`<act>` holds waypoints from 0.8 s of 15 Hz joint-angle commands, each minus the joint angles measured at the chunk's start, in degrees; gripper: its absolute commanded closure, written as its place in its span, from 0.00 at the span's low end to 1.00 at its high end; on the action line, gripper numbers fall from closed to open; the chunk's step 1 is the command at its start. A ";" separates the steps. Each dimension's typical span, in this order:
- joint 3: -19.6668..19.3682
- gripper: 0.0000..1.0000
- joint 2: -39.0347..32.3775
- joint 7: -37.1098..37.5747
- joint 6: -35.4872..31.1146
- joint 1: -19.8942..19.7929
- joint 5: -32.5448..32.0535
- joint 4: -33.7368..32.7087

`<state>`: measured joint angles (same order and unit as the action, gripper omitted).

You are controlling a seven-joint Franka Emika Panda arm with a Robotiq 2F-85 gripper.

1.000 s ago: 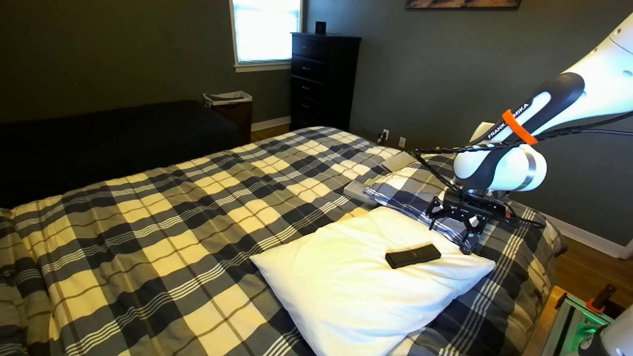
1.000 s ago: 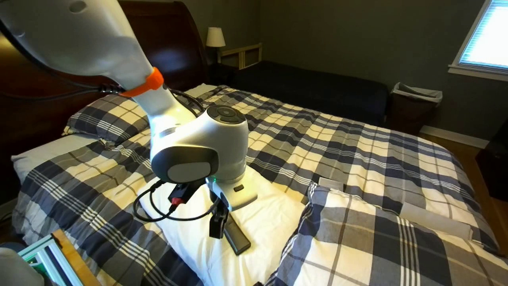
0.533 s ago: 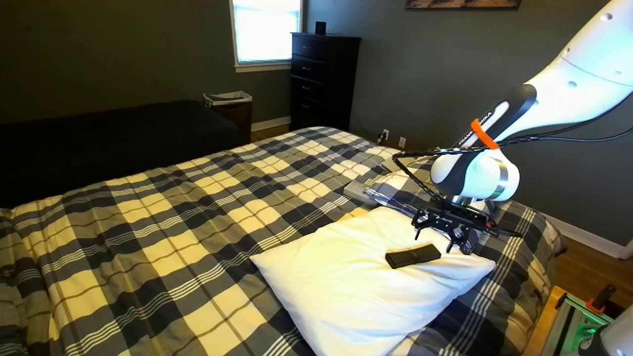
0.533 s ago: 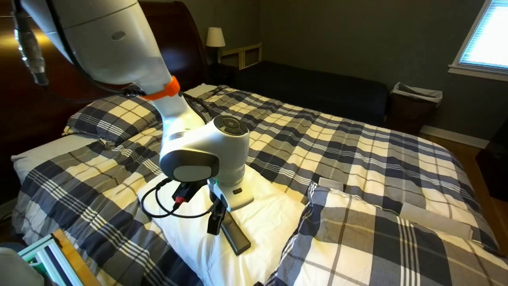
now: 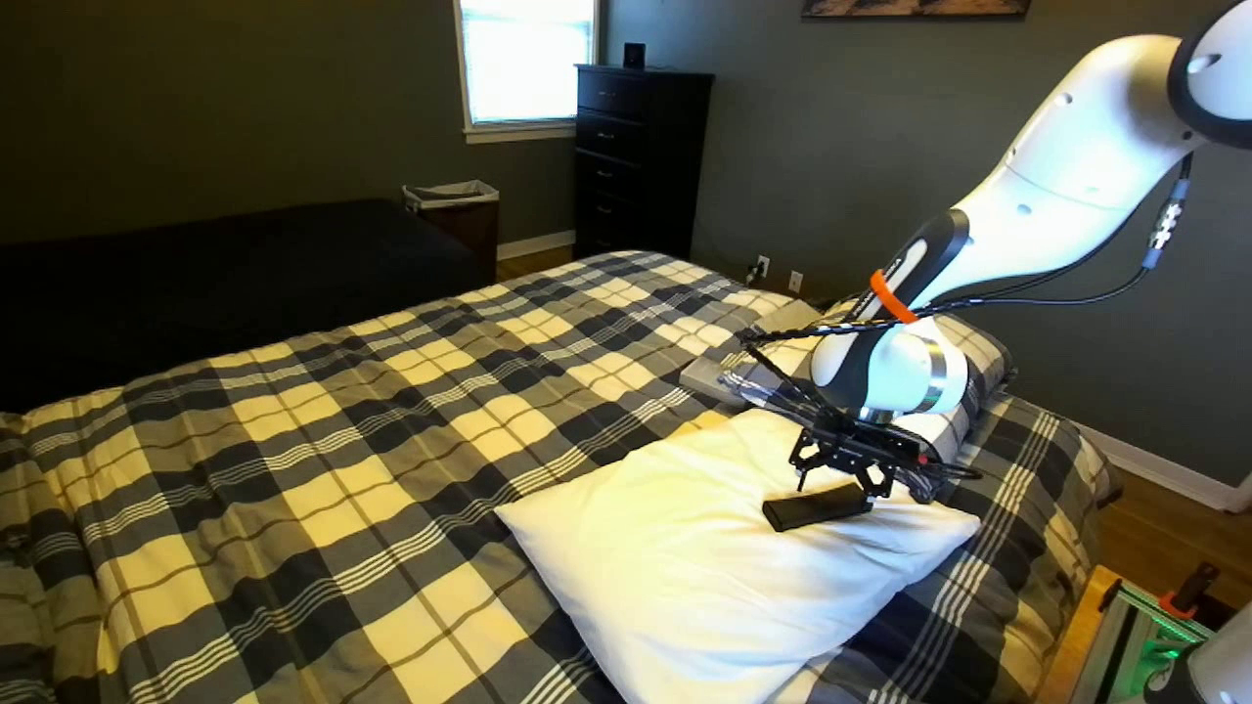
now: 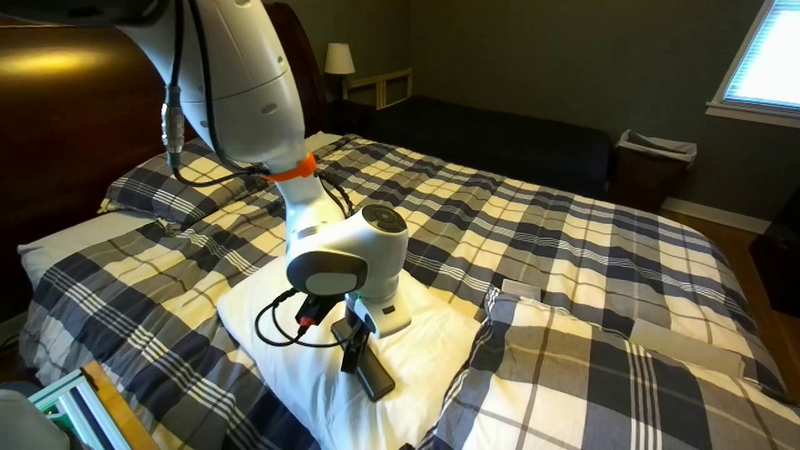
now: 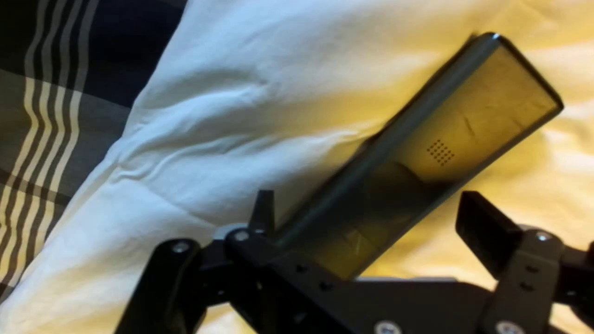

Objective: Remove the checked pillow from on top of the white pillow, pick up the black remote, put it on the bed and then put the checked pillow back on top of the white pillow

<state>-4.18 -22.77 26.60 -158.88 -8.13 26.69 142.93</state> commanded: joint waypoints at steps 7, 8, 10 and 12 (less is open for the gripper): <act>1.18 0.00 -7.98 1.11 1.05 -1.51 5.01 -6.64; 1.27 0.00 -8.50 1.25 1.11 -1.62 5.53 -7.07; 1.36 0.00 -9.57 1.44 1.61 -1.62 6.25 -8.04; 1.03 0.26 -9.84 1.69 1.98 -1.31 6.36 -8.43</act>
<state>-3.50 -30.67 27.94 -158.38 -8.99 31.45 136.76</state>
